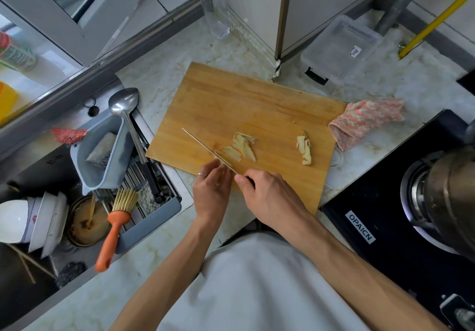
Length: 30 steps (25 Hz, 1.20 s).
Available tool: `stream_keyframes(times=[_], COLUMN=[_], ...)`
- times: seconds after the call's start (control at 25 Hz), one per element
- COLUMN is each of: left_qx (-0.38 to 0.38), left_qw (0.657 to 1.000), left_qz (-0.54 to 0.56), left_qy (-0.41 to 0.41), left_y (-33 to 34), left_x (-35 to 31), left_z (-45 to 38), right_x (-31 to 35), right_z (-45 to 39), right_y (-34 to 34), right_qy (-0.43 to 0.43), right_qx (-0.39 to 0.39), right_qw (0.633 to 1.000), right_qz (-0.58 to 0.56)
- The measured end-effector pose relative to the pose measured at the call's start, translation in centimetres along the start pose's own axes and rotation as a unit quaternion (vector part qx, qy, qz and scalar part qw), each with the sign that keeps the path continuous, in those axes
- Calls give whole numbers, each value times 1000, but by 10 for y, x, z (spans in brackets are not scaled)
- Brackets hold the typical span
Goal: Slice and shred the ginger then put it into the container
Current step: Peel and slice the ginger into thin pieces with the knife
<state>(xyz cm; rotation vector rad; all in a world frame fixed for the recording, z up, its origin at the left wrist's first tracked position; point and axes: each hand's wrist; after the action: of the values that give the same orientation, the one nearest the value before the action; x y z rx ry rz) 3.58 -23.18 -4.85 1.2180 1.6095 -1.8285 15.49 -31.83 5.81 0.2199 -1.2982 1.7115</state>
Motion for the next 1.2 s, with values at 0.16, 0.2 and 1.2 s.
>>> stream_keyframes(times=[0.16, 0.2, 1.2], left_qx=[-10, -12, -15], left_qw=[1000, 1000, 999], left_qz=[0, -3, 7], left_qy=[12, 17, 31], left_y=[0, 0, -2], left_x=[-1, -1, -14], left_z=[-1, -1, -4], right_x=[1, 0, 10], right_z=[-1, -1, -14], right_y=[1, 0, -2], right_qy=[0, 0, -10], right_qx=[0, 0, 27], right_qw=[1000, 1000, 999], right_qz=[9, 12, 32])
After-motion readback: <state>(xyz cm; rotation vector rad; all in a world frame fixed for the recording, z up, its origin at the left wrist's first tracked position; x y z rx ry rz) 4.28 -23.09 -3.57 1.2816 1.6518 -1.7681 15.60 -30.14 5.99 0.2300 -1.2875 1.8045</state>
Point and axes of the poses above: each hand's wrist, its own z-axis away from the middle knuckle, its own y-axis out of the palm, x = y × z, and after that the axes turned 3 degrees about z, right-handed
